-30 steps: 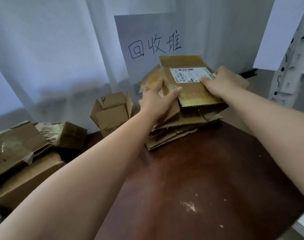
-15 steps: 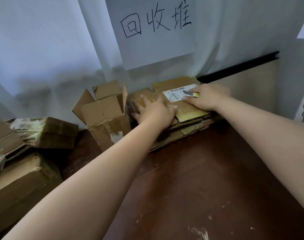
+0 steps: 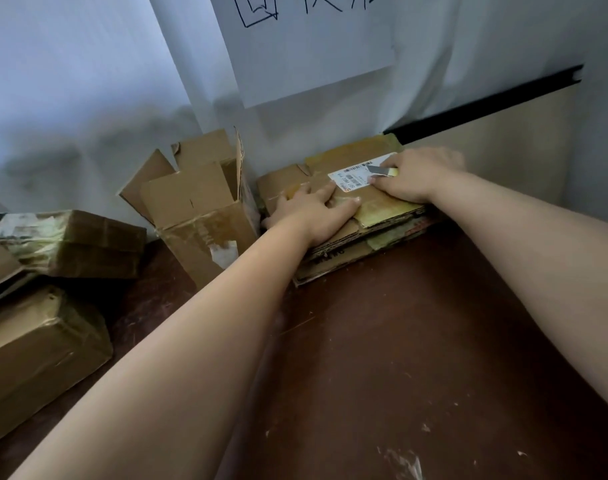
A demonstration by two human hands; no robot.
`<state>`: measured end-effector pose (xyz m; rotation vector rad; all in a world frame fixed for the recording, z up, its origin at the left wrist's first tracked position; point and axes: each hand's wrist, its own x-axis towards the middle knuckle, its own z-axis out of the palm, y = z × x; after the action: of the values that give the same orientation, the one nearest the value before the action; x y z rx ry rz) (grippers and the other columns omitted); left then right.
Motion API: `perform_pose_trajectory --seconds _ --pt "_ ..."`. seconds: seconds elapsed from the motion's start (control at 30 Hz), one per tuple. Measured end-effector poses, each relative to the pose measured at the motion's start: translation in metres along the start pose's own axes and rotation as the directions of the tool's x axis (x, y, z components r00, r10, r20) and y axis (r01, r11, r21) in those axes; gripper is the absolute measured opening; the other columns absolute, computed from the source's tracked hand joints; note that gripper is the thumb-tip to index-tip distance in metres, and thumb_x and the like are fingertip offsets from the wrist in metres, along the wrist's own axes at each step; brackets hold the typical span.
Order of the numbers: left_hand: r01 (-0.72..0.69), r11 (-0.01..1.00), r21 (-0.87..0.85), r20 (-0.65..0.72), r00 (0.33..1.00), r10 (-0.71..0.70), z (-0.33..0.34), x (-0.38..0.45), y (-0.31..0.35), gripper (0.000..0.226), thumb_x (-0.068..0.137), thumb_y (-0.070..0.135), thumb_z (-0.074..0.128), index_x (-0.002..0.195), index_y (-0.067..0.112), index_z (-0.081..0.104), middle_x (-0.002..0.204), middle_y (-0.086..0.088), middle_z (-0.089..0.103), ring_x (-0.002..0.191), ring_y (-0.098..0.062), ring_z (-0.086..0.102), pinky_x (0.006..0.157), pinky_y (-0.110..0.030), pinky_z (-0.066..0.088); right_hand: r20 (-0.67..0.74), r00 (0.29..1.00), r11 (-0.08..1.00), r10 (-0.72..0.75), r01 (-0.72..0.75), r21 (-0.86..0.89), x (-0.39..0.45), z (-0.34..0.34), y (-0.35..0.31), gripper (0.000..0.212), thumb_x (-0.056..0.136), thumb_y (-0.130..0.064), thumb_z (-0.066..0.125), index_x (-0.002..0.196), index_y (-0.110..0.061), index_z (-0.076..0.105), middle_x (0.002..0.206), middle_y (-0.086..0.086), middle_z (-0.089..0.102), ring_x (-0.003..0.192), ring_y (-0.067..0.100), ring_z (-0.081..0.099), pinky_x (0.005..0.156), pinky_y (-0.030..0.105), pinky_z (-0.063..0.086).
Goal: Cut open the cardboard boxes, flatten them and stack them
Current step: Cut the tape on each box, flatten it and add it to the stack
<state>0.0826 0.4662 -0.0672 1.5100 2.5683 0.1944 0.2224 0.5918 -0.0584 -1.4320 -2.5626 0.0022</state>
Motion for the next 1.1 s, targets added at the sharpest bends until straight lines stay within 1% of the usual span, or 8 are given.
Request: perform_pose_trajectory --seconds 0.2,0.37,0.5,0.57,0.67,0.8,0.9,1.1 --pt "0.018 0.999 0.031 -0.016 1.000 -0.017 0.005 -0.027 0.009 0.074 0.083 0.081 0.018 0.149 0.049 0.010 0.163 0.002 0.004 0.146 -0.040 -0.002 0.110 -0.065 0.019 0.017 1.000 1.000 -0.026 0.026 0.000 -0.017 -0.005 0.004 0.056 0.088 -0.070 0.036 0.136 -0.043 0.046 0.138 0.001 0.053 0.125 0.031 0.049 0.090 0.037 0.040" --pt "0.006 0.997 0.078 -0.102 0.995 0.002 0.016 -0.038 0.009 0.070 0.087 0.077 0.013 0.150 0.048 0.005 0.163 0.003 -0.003 0.147 -0.040 -0.007 0.108 -0.070 0.008 -0.067 0.998 0.996 -0.013 0.007 -0.094 -0.037 0.005 -0.003 0.050 0.094 -0.060 0.027 0.135 -0.036 0.045 0.140 0.003 0.048 0.116 0.037 0.053 0.073 0.035 0.033" --pt "-0.001 0.998 0.063 -0.114 0.993 0.009 0.016 -0.039 0.010 0.073 0.088 0.075 0.017 0.152 0.040 0.011 0.163 0.000 0.001 0.146 -0.042 -0.004 0.111 -0.068 0.000 -0.045 0.999 1.000 0.017 -0.017 -0.015 -0.044 0.002 -0.004 0.048 0.094 -0.057 0.032 0.134 -0.034 0.045 0.141 0.005 0.045 0.117 0.038 0.052 0.079 0.036 0.038" --pt "0.009 1.000 0.020 -0.138 0.990 -0.006 0.012 -0.039 0.010 0.079 0.087 0.075 0.023 0.150 0.027 0.022 0.162 -0.003 0.012 0.146 -0.042 0.004 0.111 -0.066 0.005 -0.042 0.999 0.999 0.016 -0.014 0.040 -0.051 -0.002 -0.001 0.045 0.094 -0.055 0.036 0.134 -0.037 0.046 0.143 0.003 0.042 0.119 0.037 0.051 0.085 0.037 0.040" --pt "-0.020 0.984 0.179 -0.277 0.958 0.070 0.002 -0.043 0.014 0.075 0.088 0.071 0.030 0.135 0.014 0.045 0.143 -0.012 0.044 0.133 -0.038 0.033 0.106 -0.055 0.028 -0.060 0.998 0.998 -0.032 0.035 0.058 -0.062 -0.010 0.002 0.038 0.097 -0.044 0.039 0.132 -0.038 0.050 0.142 0.001 0.044 0.121 0.033 0.051 0.083 0.033 0.038" --pt "-0.091 0.991 0.096 -0.359 0.926 0.120 -0.014 -0.054 0.021 0.062 0.097 0.058 0.031 0.121 0.009 0.058 0.128 -0.016 0.048 0.121 -0.034 0.040 0.088 -0.043 0.043 -0.101 0.995 0.999 -0.022 0.027 0.047 -0.073 -0.031 0.006 0.034 0.098 -0.044 0.040 0.123 -0.030 0.058 0.122 0.004 0.061 0.113 0.031 0.056 0.073 0.029 0.031" --pt "-0.106 0.994 -0.019 -0.327 0.941 0.093 -0.022 -0.066 0.023 0.064 0.099 0.056 0.023 0.117 0.009 0.062 0.128 -0.019 0.050 0.120 -0.038 0.042 0.094 -0.044 0.041 -0.157 0.987 0.998 -0.018 0.027 0.056 -0.084 -0.043 0.006 0.035 0.097 -0.047 0.040 0.121 -0.029 0.059 0.114 0.004 0.064 0.108 0.032 0.058 0.071 0.028 0.031" --pt "-0.222 0.975 -0.001 -0.384 0.901 0.205 -0.035 -0.099 0.024 0.063 0.100 0.053 0.028 0.140 0.006 0.042 0.149 -0.014 0.038 0.139 -0.032 0.030 0.108 -0.043 0.032 -0.301 0.953 0.995 -0.017 0.047 0.091 -0.106 -0.068 -0.004 0.031 0.095 -0.036 0.047 0.123 -0.027 0.059 0.119 0.005 0.063 0.108 0.032 0.058 0.071 0.031 0.033"
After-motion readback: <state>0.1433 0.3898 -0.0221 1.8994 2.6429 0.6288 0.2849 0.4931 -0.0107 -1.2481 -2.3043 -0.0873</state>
